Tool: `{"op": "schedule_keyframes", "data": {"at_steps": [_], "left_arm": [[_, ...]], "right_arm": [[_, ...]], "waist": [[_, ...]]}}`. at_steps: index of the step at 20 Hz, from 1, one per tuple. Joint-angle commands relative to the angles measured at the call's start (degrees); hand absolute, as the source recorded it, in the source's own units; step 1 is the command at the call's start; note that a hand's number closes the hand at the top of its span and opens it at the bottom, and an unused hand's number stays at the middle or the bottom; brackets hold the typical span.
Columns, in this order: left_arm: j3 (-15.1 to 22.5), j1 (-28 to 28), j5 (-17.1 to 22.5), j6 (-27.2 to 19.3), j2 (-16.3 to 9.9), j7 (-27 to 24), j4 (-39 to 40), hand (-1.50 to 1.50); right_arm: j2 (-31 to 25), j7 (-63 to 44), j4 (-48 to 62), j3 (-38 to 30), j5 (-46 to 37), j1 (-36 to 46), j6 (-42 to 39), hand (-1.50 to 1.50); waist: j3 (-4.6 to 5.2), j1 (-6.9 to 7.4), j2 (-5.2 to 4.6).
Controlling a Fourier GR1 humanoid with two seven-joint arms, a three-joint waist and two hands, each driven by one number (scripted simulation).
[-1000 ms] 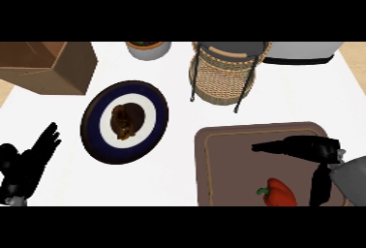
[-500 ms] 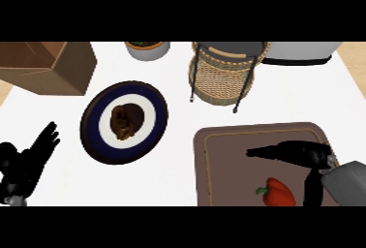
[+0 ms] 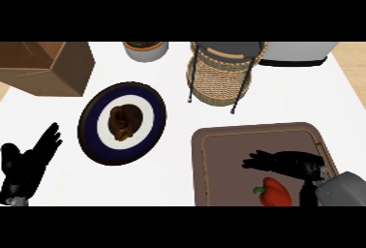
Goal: Pick the bell pepper from the tray and place it in the tiered basket
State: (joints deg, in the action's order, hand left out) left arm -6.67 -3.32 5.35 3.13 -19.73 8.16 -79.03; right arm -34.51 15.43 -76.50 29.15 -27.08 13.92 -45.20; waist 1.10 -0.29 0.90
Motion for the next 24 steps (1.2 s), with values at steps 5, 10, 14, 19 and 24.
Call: {"op": "schedule_keyframes", "data": {"at_steps": [5,10,14,19,24], "left_arm": [[0.31,0.31,-1.29,0.2,0.13,-0.93,0.81,0.0],[-1.04,1.8,-0.43,0.47,-0.42,1.35,0.77,0.0],[-4.14,0.81,1.17,4.04,-2.69,-0.41,2.16,0.0],[-1.71,0.72,-1.16,1.09,0.34,0.8,0.19,0.0],[-1.21,-0.19,-1.6,1.31,0.27,0.46,0.74,0.0]], "right_arm": [[1.86,9.01,-2.03,2.16,1.58,-2.66,0.66,1.5],[1.69,13.05,-0.55,0.32,1.39,-5.86,6.14,1.5],[3.45,8.83,-2.47,-3.7,2.49,-6.33,6.12,1.5],[10.98,-10.9,-5.61,-10.84,6.28,0.25,9.35,1.5],[16.24,-24.08,-5.41,-11.65,-5.19,5.35,25.35,1.5]], "waist": [[-1.12,0.45,-0.92],[-1.15,0.38,-0.95],[-1.1,0.38,-0.88],[-0.95,-0.01,-0.62],[0.13,0.43,1.51]]}}
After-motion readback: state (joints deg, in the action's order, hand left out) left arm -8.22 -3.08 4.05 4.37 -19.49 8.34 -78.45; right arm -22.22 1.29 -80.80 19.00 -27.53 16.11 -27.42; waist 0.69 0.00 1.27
